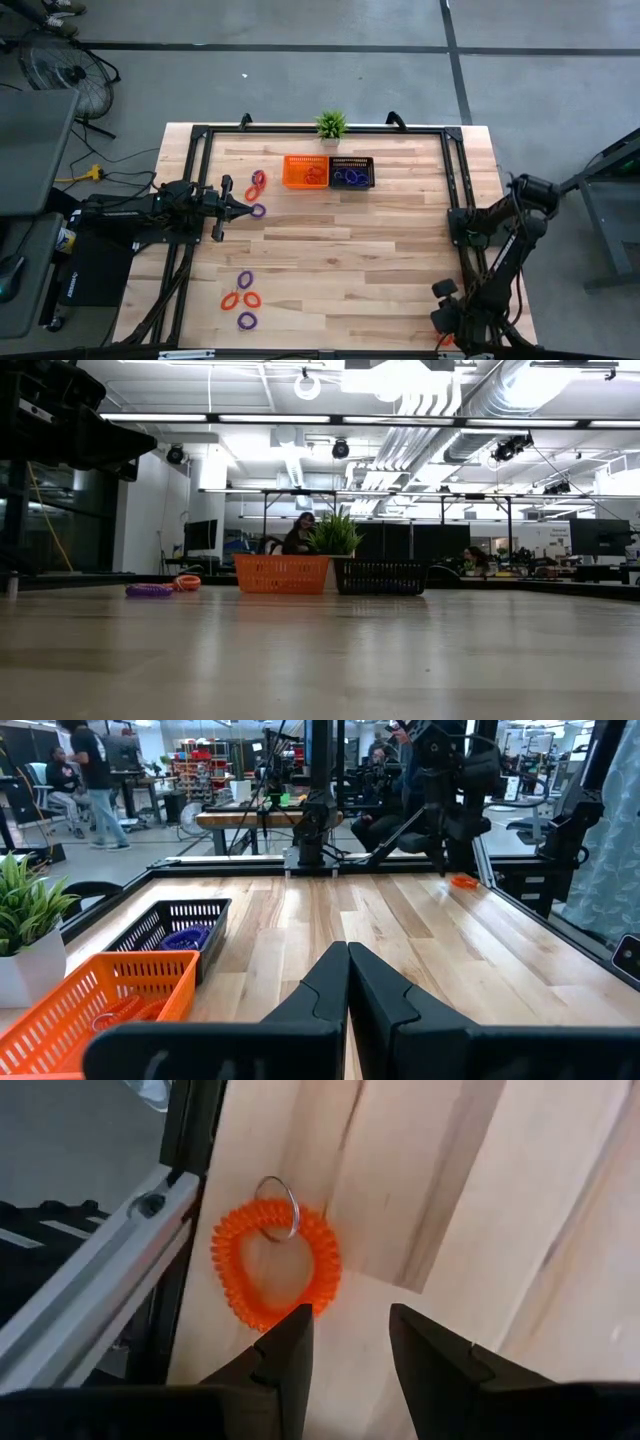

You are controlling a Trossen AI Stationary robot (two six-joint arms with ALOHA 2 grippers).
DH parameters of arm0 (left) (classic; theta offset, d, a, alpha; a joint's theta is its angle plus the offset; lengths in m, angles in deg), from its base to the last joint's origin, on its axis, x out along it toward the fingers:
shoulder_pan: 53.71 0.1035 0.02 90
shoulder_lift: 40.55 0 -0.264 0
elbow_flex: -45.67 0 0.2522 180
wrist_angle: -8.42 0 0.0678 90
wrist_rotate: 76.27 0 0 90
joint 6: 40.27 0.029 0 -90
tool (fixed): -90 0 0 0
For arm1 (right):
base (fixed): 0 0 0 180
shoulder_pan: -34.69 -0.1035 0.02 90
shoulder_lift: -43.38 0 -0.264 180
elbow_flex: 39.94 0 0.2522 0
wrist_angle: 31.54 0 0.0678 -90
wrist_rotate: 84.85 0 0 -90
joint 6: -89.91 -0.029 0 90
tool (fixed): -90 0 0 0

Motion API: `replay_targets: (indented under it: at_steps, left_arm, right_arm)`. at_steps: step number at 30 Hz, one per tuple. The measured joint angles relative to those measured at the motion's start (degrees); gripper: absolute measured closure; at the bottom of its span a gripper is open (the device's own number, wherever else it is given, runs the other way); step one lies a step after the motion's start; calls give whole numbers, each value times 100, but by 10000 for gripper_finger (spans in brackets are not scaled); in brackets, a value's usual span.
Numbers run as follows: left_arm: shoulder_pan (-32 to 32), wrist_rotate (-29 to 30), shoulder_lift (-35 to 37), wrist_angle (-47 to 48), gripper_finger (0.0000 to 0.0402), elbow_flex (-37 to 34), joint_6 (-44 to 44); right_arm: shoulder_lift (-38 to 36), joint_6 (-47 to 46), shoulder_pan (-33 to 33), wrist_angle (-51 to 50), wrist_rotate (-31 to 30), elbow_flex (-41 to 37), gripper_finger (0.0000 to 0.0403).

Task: Sort spring keychains into baskets
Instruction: Put the orange spring keychain into the orange basket

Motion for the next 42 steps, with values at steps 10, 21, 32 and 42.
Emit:
replay_targets:
  at_steps: [10, 21, 32, 42]
  left_arm:
    - [0, 0, 0, 0, 401, 0, 0]
    - [0, -1, 1, 0, 401, -2, 1]
    - [-2, 0, 0, 0, 401, -2, 2]
    - [0, -2, 2, 0, 401, -2, 0]
  right_arm:
    - [353, 0, -55, 627, -73, 2, 274]
    - [740, -1, -66, 610, -399, 37, 274]
    - [837, 166, -66, 364, -981, 44, 275]
    - [842, 436, -55, 256, -1131, 33, 337]
